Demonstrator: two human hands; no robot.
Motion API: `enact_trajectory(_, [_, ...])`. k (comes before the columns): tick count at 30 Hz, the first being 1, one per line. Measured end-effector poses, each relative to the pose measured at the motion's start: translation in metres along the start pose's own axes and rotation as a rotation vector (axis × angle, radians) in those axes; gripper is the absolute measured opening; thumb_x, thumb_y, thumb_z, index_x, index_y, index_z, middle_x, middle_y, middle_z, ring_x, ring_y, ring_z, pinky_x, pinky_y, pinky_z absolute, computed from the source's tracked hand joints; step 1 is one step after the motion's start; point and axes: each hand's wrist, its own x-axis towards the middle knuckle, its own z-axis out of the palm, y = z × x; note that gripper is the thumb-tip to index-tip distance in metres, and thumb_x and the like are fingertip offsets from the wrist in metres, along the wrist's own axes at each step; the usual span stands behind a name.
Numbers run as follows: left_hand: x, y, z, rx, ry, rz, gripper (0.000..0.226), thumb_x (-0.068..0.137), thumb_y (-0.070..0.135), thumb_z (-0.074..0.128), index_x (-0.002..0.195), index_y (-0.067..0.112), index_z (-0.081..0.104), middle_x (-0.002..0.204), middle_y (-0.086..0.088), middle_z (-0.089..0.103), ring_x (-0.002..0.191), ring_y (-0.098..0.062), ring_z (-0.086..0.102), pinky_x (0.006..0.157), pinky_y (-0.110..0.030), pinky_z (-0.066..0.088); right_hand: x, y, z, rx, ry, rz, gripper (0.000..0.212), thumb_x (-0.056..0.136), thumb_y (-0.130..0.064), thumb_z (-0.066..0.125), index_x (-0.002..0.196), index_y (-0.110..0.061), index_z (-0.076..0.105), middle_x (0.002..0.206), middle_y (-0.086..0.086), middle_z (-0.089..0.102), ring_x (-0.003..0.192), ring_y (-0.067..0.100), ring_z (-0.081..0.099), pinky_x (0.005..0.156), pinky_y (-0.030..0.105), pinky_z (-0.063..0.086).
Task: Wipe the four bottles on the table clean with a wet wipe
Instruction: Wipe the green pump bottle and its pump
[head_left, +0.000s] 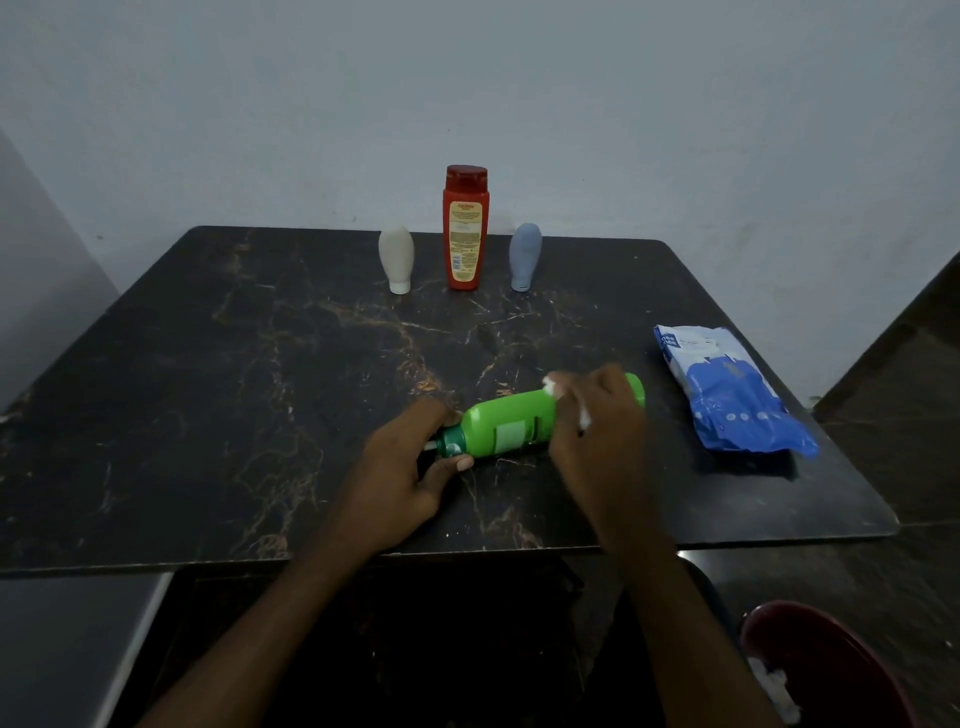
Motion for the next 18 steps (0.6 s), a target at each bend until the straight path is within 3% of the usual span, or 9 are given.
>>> enact_trajectory(3, [0.000, 0.000, 0.001, 0.005, -0.012, -0.006, 0.030, 0.085, 0.015, 0.079, 0.106, 0.021, 0.058, 0.094, 0.013, 0.060, 0.083, -0.003, 0.058, 0.069, -0.017, 0.044, 0.005, 0.003, -0.006, -0.037, -0.012, 0.082, 0.019, 0.096, -0.011, 0.055, 0.105, -0.013, 0.072, 0.096, -0.004, 0.050, 0.076, 0.003, 0.046, 0.069, 0.005, 0.037])
enact_trajectory(6, [0.000, 0.002, 0.000, 0.016, -0.012, 0.005, 0.030, 0.084, 0.013, 0.079, 0.103, 0.021, 0.057, 0.094, 0.015, 0.059, 0.084, -0.001, 0.058, 0.071, -0.015, 0.043, -0.002, -0.025, -0.001, -0.019, -0.121, -0.003, 0.020, 0.096, -0.011, 0.053, 0.106, -0.013, 0.070, 0.102, -0.001, 0.052, 0.075, 0.010, 0.055, 0.066, 0.026, 0.051])
enact_trajectory(8, [-0.001, 0.003, 0.000, 0.000, -0.023, 0.014, 0.030, 0.084, 0.007, 0.075, 0.101, 0.022, 0.056, 0.094, 0.014, 0.059, 0.086, -0.004, 0.059, 0.072, -0.020, 0.046, -0.012, -0.048, 0.007, 0.011, -0.183, -0.122, 0.019, 0.091, -0.011, 0.052, 0.100, -0.011, 0.069, 0.100, 0.001, 0.050, 0.072, 0.015, 0.054, 0.063, 0.033, 0.051])
enact_trajectory(13, [-0.002, 0.002, -0.001, -0.059, -0.060, -0.007, 0.039, 0.077, -0.008, 0.067, 0.102, 0.020, 0.057, 0.096, 0.013, 0.061, 0.088, -0.011, 0.062, 0.072, -0.032, 0.053, -0.026, -0.067, 0.021, -0.068, -0.265, -0.218, 0.027, 0.081, -0.019, 0.050, 0.100, -0.008, 0.065, 0.101, 0.004, 0.049, 0.081, 0.019, 0.052, 0.066, 0.025, 0.040])
enact_trajectory(18, [-0.002, 0.002, -0.001, -0.030, -0.026, -0.006, 0.026, 0.085, 0.009, 0.075, 0.101, 0.019, 0.058, 0.095, 0.012, 0.063, 0.085, -0.007, 0.062, 0.073, -0.029, 0.051, -0.012, -0.050, 0.011, -0.114, -0.273, -0.192, 0.027, 0.078, -0.014, 0.065, 0.105, -0.017, 0.067, 0.104, -0.003, 0.047, 0.081, 0.010, 0.044, 0.070, 0.023, 0.040])
